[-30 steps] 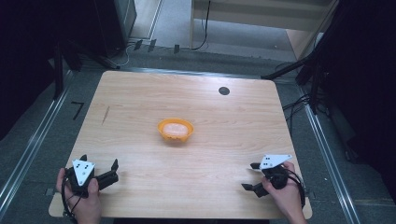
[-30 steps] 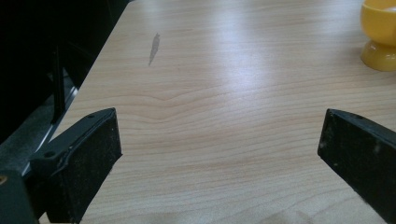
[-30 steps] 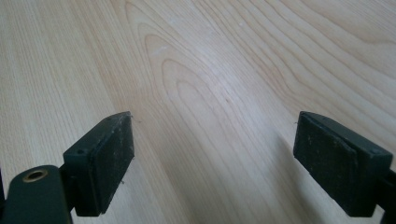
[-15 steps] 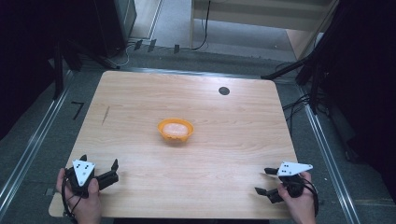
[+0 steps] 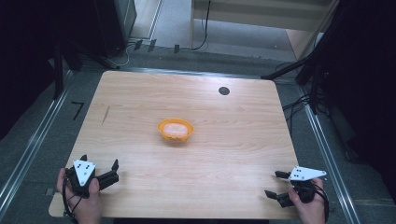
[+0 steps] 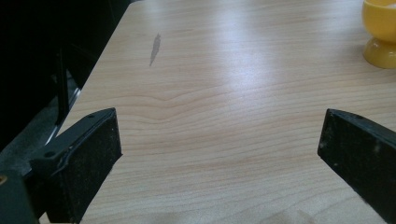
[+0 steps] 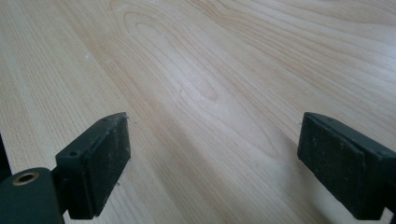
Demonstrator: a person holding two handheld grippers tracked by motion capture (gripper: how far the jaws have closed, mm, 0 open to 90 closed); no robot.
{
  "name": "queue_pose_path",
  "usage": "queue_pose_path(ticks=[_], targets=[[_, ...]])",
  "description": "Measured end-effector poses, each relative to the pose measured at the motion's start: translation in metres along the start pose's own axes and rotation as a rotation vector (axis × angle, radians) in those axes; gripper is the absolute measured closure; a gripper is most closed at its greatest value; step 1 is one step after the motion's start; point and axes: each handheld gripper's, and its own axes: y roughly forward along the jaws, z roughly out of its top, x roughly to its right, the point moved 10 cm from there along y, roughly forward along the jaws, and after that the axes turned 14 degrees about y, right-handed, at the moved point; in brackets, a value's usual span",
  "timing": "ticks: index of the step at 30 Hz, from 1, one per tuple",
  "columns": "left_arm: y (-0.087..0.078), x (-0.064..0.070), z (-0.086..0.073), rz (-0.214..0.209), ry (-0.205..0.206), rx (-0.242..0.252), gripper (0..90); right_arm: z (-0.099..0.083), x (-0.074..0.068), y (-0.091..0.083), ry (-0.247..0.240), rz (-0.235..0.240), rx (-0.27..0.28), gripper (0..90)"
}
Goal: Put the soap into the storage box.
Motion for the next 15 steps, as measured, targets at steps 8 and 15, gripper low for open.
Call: queue_pose_path(ticks=[8, 15], targets=[[0.001, 0.0, 0.0, -0.004, 0.002, -0.01, 0.0, -0.005, 0.01, -0.006, 0.05, -0.029, 0.05, 1.6], [0.001, 0.0, 0.0, -0.003, 0.002, -0.01, 0.0, -0.001, 0.014, -0.01, 0.078, -0.073, 0.137, 0.0]])
